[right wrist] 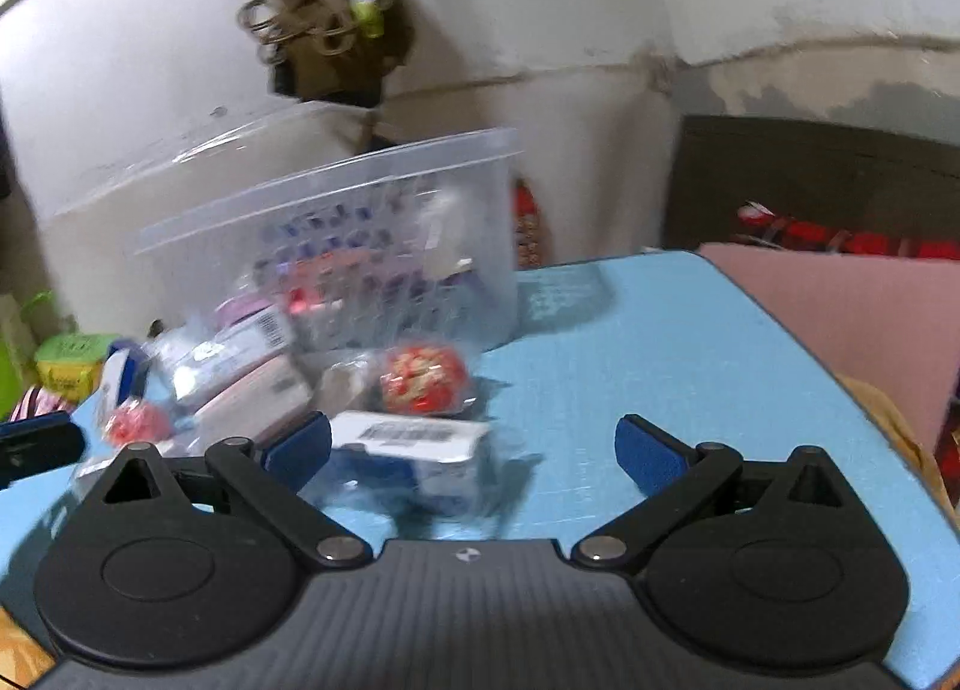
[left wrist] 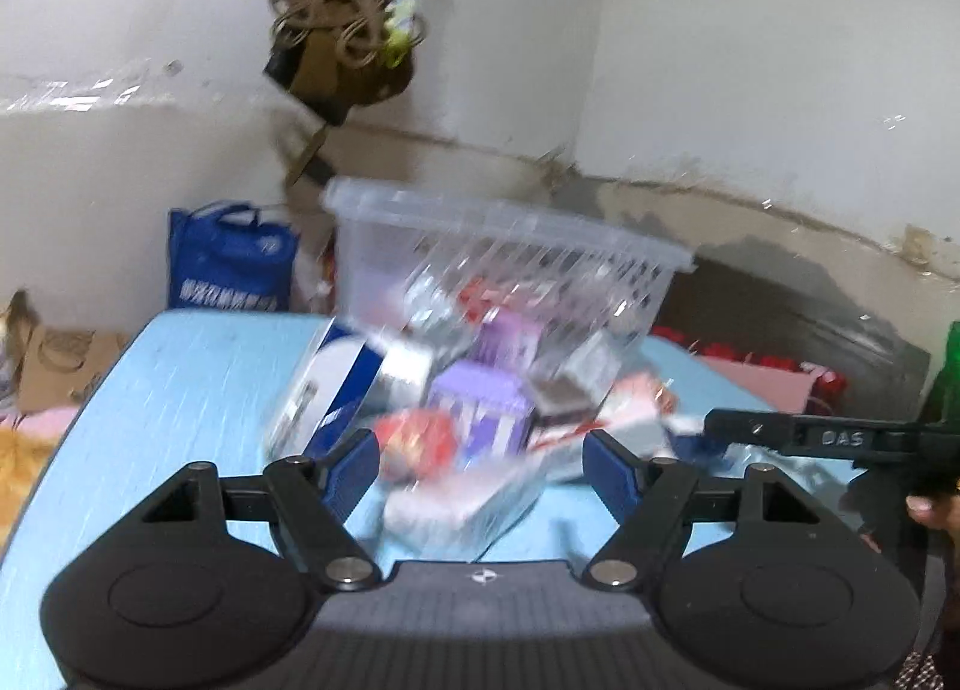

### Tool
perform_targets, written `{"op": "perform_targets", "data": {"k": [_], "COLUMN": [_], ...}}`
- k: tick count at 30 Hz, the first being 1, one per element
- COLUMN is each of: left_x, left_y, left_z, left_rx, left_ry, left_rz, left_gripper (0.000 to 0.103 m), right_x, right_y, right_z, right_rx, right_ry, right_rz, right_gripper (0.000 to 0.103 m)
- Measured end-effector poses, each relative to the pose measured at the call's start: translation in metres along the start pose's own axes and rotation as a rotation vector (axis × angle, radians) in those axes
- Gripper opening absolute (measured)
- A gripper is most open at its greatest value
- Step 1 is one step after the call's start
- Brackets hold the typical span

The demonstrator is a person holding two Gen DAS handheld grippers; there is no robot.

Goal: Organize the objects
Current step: 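Grasp the blue-white barcode box with the right gripper while the left grasps a bagged white box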

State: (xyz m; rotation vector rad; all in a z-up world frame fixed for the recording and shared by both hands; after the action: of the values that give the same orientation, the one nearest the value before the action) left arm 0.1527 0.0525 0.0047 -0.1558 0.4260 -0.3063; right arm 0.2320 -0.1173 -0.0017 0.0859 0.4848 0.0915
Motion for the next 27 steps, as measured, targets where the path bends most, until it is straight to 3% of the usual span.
{"op": "perform_targets", "data": {"k": [7, 9, 13, 19, 22, 27], "left_x": [0.008, 0.01, 0.021, 0.021, 0.019, 0.008], "left_y": [-0.005, -0.008, -0.007, -0.013, -0.015, -0.015], "left_z": [-0.012, -0.018, -0.024, -0.022, -0.027, -0.032], "left_rx": [0.027, 0.033, 0.051, 0.077, 0.095, 0.072], "left_ry": [0.041, 0.054, 0.096, 0.084, 0.078, 0.037], "left_rz": [0.033, 0.041, 0.096, 0.094, 0.084, 0.062], "left_gripper": [0.078, 0.078, 0.078, 0.077, 0.057, 0.053], "right_x": [0.01, 0.012, 0.014, 0.018, 0.019, 0.016], "right_y": [0.018, 0.02, 0.015, 0.018, 0.016, 0.013], "right_z": [-0.002, -0.005, -0.009, -0.007, -0.006, -0.007], "right_rx": [-0.04, -0.058, -0.029, -0.044, -0.027, -0.01], "right_ry": [0.056, 0.065, 0.083, 0.083, 0.074, 0.037], "right_rz": [0.02, -0.005, -0.006, -0.027, -0.025, -0.032], "right_gripper": [0.099, 0.087, 0.08, 0.081, 0.08, 0.079]}}
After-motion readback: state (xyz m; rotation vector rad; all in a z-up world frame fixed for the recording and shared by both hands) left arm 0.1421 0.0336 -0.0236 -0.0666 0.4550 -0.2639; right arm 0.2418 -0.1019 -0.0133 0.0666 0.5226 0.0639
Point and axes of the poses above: each gripper's, at about its wrist camera, not at the fingertips, and x roughly the way its jaws point, y to its left, z to its top, the point moved 5 cm from there along x, roughly the way its jaws point, and after that the axes turned 3 degrees about y, right-handed, at the moved point
